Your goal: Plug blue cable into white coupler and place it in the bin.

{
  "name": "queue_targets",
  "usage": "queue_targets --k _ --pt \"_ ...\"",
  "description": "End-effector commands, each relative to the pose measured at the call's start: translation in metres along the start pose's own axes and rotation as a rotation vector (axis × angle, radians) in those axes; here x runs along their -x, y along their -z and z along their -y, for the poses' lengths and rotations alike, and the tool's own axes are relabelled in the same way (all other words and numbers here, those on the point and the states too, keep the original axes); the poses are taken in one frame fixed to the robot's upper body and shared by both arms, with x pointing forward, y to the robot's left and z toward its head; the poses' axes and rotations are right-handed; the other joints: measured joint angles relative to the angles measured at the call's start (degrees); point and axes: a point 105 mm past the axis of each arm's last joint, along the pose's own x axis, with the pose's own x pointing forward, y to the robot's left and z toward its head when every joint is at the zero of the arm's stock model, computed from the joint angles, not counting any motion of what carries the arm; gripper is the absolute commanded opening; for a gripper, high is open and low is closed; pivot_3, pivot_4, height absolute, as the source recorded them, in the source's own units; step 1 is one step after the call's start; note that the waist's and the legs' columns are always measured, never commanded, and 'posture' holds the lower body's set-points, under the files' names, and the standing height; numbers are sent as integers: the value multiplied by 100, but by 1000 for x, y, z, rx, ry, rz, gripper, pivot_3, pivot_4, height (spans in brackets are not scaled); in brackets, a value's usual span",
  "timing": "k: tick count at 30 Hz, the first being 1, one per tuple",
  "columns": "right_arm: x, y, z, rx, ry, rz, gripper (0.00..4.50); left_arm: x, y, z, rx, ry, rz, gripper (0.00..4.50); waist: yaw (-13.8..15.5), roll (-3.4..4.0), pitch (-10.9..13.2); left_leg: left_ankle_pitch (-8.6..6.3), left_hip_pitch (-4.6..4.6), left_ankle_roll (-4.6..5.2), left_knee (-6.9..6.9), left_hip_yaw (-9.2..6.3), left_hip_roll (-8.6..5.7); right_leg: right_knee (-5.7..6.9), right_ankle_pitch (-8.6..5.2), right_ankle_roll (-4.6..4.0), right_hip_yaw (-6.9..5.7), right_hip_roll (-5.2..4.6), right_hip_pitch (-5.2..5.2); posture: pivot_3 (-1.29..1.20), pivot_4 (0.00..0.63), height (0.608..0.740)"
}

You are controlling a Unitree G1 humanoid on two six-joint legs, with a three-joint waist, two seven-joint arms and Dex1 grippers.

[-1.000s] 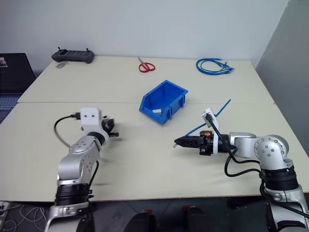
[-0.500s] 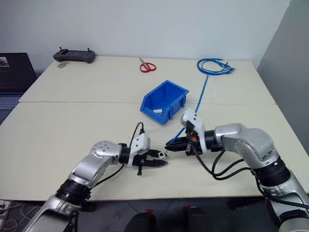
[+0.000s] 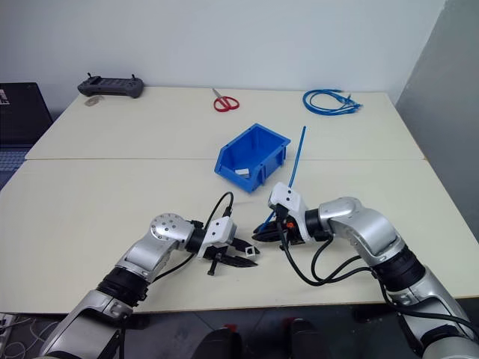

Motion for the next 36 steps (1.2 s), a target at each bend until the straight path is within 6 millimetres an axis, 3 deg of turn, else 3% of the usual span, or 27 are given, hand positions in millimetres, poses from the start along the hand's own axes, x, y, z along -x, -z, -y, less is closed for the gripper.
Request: queue_targets --k 1,8,18,24,36 --pt "-3 -2 -7 23 -47 7 172 -1 6 6 8 26 -18 983 1 0 0 0 0 0 1 -1 0 1 0 0 0 0 0 0 150 740" --pt "-7 0 -18 26 -125 -6 172 2 11 8 27 16 -27 983 -2 1 -1 0 1 0 4 -1 1 3 1 -1 0 0 1 0 150 740" --pt "-13 12 0 31 -79 -37 172 1 10 12 39 13 -21 983 -16 3 -3 0 20 0 6 1 3 9 0 0 1 3 14 0 150 740" --pt "-17 16 -2 61 -96 -56 172 2 11 13 43 8 -22 983 -23 4 -4 0 25 0 5 2 6 10 0 -1 3 3 16 0 150 740" --pt "-27 31 -1 347 -180 -186 172 0 6 13 35 9 -13 983 -33 8 -20 0 64 0 -5 15 8 14 -7 7 10 12 35 0 150 740"
